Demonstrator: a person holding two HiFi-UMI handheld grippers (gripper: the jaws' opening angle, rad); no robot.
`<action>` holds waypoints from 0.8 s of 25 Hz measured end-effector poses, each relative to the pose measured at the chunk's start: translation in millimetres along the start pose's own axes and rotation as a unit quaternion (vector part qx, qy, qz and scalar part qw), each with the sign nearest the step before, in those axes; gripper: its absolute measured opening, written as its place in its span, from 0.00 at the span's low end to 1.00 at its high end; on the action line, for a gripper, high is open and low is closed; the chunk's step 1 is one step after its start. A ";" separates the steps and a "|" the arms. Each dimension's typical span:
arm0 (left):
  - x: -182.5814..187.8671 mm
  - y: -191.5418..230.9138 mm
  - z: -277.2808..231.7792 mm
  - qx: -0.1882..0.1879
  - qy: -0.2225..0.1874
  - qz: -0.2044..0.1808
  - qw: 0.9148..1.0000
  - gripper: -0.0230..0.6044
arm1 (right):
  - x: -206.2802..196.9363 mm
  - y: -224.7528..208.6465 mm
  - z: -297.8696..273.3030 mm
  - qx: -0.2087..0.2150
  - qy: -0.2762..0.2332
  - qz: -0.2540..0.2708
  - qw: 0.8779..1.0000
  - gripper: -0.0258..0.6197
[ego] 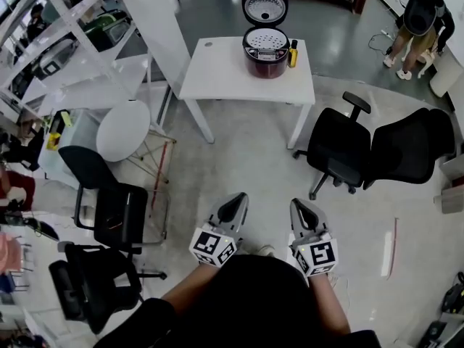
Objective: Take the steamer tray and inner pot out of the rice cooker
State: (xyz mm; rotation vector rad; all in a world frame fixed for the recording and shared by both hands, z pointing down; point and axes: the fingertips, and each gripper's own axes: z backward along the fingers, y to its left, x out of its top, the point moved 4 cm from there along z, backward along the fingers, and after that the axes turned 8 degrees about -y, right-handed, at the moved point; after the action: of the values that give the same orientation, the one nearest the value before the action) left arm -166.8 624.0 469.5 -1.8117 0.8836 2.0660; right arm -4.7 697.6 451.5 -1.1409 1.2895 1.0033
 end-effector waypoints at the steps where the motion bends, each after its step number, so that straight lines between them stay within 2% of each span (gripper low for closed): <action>1: -0.6 -0.5 -2.3 0.000 0.000 0.001 1.000 0.05 | 0.2 -1.5 -0.4 0.001 -0.002 -0.001 1.000 0.04; 18: -2.8 -6.6 -11.1 -0.011 0.000 0.009 1.000 0.05 | 2.3 -38.0 7.2 -0.008 -0.014 0.007 1.000 0.04; 20: -2.3 -6.3 -10.8 -0.005 0.000 0.006 1.000 0.06 | 0.6 -38.8 7.2 -0.009 -0.010 0.005 1.000 0.08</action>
State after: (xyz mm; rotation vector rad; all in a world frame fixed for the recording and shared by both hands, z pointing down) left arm -154.1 623.1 469.6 -1.8154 0.8867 2.0816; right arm 34.8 697.7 453.1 -1.1360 1.2733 1.0337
